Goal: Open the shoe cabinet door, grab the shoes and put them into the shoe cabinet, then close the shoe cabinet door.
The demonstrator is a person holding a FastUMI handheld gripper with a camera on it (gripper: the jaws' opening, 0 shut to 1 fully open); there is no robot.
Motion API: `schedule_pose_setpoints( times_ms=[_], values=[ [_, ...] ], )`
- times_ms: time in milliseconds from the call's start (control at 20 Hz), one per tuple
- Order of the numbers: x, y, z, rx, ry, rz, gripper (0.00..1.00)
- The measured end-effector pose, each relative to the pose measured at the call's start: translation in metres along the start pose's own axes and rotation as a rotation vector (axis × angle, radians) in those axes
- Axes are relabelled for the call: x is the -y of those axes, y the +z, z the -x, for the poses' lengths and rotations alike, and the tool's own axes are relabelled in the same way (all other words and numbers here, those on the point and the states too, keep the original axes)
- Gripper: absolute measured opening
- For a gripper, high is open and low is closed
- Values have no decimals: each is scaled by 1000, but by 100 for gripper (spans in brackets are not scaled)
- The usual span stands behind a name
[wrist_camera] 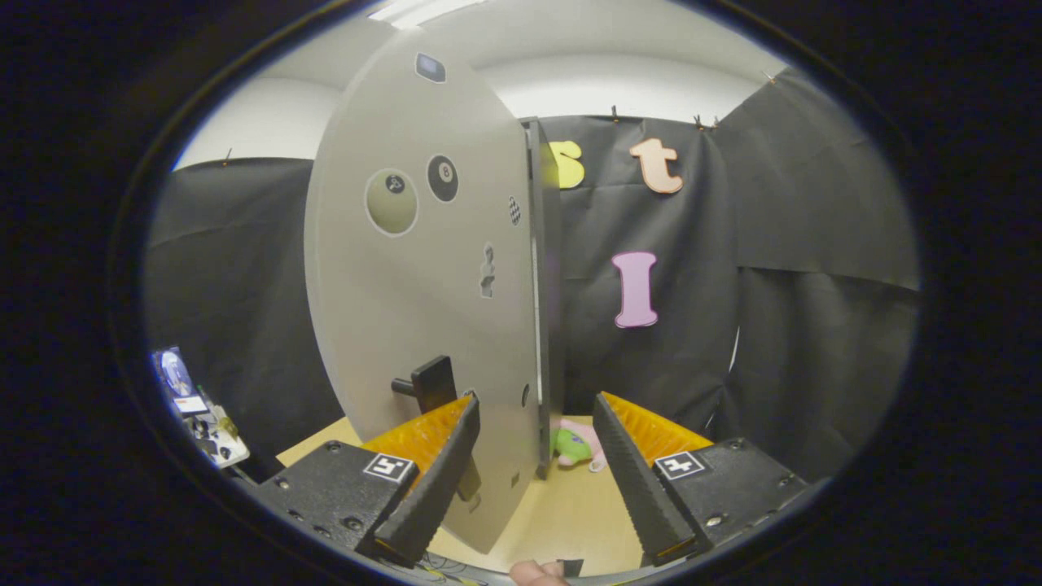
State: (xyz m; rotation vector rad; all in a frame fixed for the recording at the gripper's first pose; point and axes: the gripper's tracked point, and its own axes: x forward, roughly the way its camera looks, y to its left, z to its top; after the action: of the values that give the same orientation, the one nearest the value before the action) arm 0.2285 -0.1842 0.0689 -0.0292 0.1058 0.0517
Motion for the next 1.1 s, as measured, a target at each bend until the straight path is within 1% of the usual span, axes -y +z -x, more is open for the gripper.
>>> schedule_pose_setpoints(
  times_ms=[250, 700, 950, 1100],
  values=[
    [-32, -2, -4, -11, -35, -21, 93],
    [-76, -5, -26, -21, -178, -64, 93],
    [-111, -4, -53, -13, -184, -45, 93],
    [-139, -11, -65, -36, -159, -61, 94]
  ],
)
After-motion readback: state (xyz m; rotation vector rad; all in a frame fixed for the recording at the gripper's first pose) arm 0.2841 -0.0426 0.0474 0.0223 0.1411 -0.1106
